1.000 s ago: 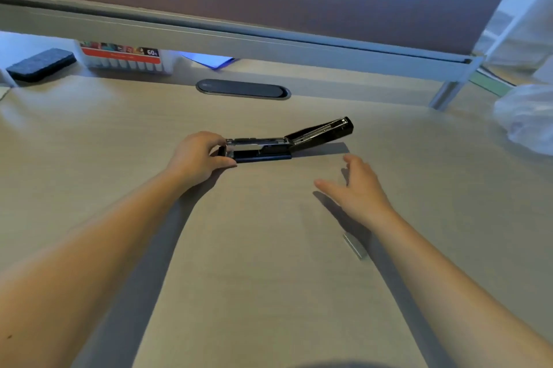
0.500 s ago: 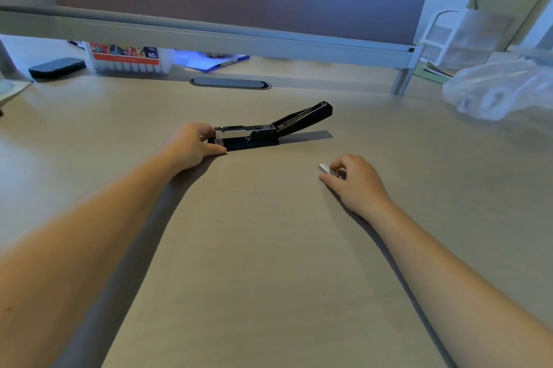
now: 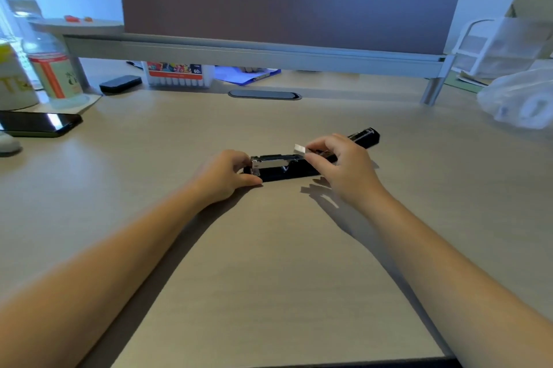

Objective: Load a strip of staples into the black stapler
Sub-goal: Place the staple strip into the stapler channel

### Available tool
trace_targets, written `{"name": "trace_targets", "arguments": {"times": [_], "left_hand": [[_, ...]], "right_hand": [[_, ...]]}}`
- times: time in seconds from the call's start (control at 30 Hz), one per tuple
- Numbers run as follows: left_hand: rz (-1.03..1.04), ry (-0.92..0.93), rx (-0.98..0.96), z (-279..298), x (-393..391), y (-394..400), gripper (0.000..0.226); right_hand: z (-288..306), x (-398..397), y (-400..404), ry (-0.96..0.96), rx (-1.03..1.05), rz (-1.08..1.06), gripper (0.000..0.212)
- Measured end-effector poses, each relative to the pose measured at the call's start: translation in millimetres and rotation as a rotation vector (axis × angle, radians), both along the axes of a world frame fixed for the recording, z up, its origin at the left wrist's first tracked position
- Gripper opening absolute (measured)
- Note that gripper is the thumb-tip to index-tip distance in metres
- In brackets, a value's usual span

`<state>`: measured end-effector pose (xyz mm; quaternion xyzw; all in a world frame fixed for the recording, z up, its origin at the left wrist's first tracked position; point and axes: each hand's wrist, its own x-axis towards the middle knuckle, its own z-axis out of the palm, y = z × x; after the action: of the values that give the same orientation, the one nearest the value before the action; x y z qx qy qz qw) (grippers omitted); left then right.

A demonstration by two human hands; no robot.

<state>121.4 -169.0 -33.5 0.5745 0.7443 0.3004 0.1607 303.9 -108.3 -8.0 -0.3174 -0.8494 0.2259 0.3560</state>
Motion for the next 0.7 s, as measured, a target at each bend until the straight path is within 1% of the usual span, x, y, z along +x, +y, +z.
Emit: {"name": "trace_targets", "arguments": {"times": [0.07,0.13,0.2,0.47,0.7], "left_hand": [[-0.021,0.043,0.004,1.2,4.2,-12.2,0.014],[-0.029,0.08,-0.004,2.3,7.1,-21.0,0.028],[-0.043,0.089,-0.007,2.8,8.7,-27.4,0.033],[-0.131,0.069,0.012,1.5,9.9,-38.2,0.033],[-0.141,0.101,-0.003,-0.1,6.3,-36.6,0.04]], "right_hand": [[1.4,-9.1,-5.4,-0.003,0.017,0.04,0.016],[2.3,-16.3,-8.4,-0.037,0.042,0.079,0.018],[2.4,-20.8,-9.9,-0.088,0.053,0.116,0.019],[-6.2,-19.6,-14.4,-0.233,0.015,0.17,0.022],[-3.6,-17.5,-16.2,-0.249,-0.028,0.183,0.018]]}}
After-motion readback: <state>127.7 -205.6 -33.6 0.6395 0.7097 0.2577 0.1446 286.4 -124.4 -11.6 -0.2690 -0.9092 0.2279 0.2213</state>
